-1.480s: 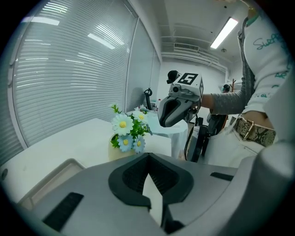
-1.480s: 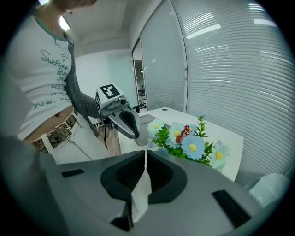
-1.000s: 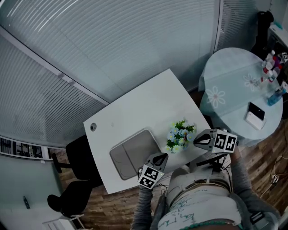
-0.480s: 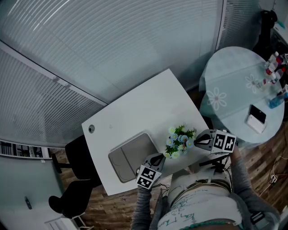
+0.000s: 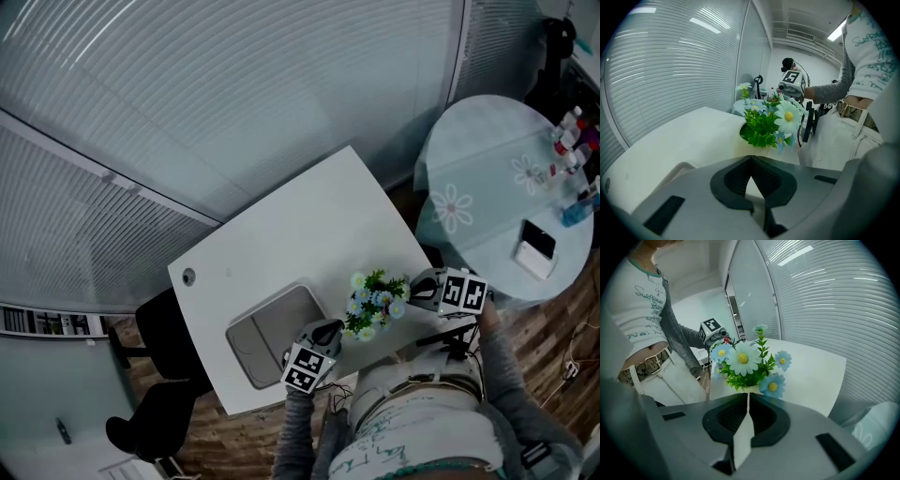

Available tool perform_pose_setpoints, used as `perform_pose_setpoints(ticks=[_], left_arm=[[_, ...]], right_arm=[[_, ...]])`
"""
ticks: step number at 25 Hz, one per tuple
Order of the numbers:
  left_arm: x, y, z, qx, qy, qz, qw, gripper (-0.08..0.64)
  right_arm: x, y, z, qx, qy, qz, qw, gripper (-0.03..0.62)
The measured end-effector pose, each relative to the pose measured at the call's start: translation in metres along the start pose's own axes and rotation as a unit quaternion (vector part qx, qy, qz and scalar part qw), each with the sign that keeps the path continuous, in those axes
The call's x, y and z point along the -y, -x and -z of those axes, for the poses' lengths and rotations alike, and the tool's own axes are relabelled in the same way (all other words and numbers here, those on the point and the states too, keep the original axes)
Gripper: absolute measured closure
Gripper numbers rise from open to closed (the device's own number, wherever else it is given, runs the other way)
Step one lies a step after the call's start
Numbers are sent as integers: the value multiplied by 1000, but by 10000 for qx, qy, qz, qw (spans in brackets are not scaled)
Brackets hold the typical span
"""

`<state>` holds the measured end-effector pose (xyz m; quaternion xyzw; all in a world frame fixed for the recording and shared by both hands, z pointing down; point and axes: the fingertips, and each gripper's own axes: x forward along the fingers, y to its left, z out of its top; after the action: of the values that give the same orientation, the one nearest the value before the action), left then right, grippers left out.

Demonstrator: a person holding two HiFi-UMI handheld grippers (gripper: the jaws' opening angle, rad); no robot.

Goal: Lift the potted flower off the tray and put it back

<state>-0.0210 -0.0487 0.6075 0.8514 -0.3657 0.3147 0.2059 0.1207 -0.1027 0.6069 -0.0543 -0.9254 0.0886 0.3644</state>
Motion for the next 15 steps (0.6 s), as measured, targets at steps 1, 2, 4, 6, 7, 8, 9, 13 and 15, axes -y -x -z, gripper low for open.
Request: perform_pose_setpoints(ticks=[1,2,4,6,7,8,9,13,15], left_arm=[[-1,-2,-1,-4,-4,26,10000,549],[-2,-4,-2,-8,-12,53,10000,549],[-4,-7,-4,-4,-37,120,9999,549],[-4,-9,-7,22,-72,223,9997,549],[-4,-11,-9,34,-94,282,9996,549],[-4,-12,-10,40,-122,337,9993,549],[-4,-14,-11,43,-162,385,9991,549],[-7,-19,-14,62,-328,546,9979,549],[-9,-20,-16,94,-383,605,9974,548]], right_arm=[[2,-1,0,2,-16,-5,10000,563],[2,-1,-1,15,-52,-37,10000,564],[2,-2,-6,35,-119,-117,9999,564],[5,-4,-7,40,-150,-152,9998,563],[6,-5,-7,56,-172,-179,9997,564],[7,-7,-7,72,-188,-210,9996,563],[9,-8,-7,84,-193,-235,9995,563],[16,-13,-8,140,-230,-354,9990,563],[19,-15,-9,139,-219,-371,9990,563]])
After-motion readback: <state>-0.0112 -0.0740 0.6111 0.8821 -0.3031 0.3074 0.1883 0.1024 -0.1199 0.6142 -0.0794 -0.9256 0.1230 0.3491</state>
